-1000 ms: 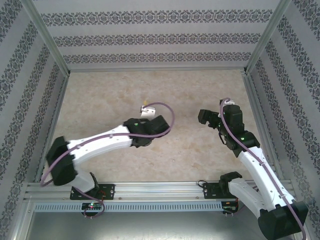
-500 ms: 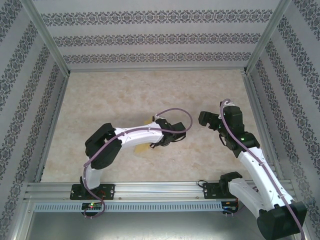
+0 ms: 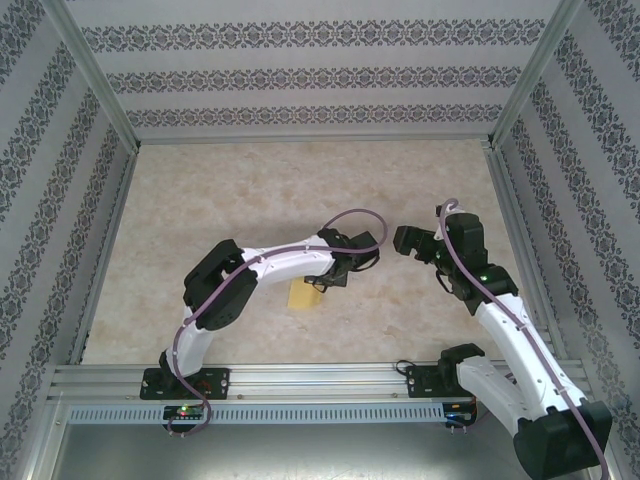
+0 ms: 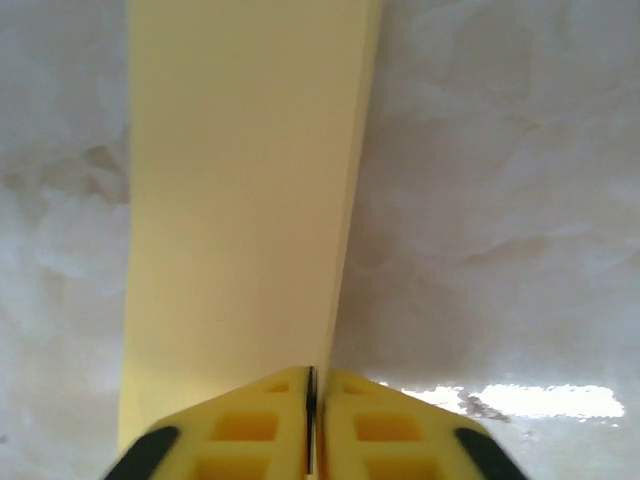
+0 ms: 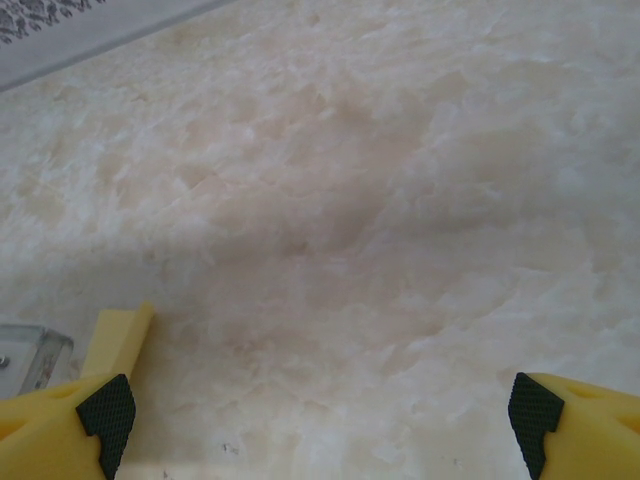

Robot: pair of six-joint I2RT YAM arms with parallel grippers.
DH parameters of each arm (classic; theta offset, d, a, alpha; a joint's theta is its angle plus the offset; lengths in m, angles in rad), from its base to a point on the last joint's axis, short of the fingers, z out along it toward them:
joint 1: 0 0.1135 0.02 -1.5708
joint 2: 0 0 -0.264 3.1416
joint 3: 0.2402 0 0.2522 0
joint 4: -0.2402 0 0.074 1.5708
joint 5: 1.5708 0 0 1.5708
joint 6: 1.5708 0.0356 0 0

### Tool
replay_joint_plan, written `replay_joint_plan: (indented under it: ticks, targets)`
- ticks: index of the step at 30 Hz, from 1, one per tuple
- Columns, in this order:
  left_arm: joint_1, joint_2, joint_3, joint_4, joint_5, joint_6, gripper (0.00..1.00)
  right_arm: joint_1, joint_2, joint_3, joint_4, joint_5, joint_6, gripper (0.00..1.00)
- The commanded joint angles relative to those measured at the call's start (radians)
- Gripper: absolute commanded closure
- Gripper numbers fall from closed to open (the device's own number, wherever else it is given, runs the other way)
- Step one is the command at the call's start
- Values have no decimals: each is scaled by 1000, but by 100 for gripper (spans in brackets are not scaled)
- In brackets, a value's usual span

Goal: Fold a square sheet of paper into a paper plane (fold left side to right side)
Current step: Turn over the paper at the center of the table, then third fold the triangle at the center of the table.

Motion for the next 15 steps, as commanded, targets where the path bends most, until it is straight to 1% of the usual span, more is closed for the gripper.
replay_joint_plan:
  ticks: [1,5,7,8,10,12,13,15]
  targets:
    - [31,-22,-2,101,102,49,77,-9,29,3,3,-59,22,2]
    - [56,-86,-44,203,179,96,66,-9,89,18,14,-137,34,2]
    - [70,-142,-84,283,241,143,61,-6,131,32,25,-203,37,2]
    - [76,-174,-114,326,270,158,57,-4,150,37,33,-235,39,2]
    - [97,-262,-205,434,320,169,44,16,200,56,52,-291,40,2]
    - [126,-354,-303,526,356,166,39,50,246,73,73,-312,45,2]
    - [142,-403,-355,562,369,162,38,73,273,80,89,-320,49,3]
    - [184,-487,-449,608,387,157,38,115,331,95,125,-332,62,11]
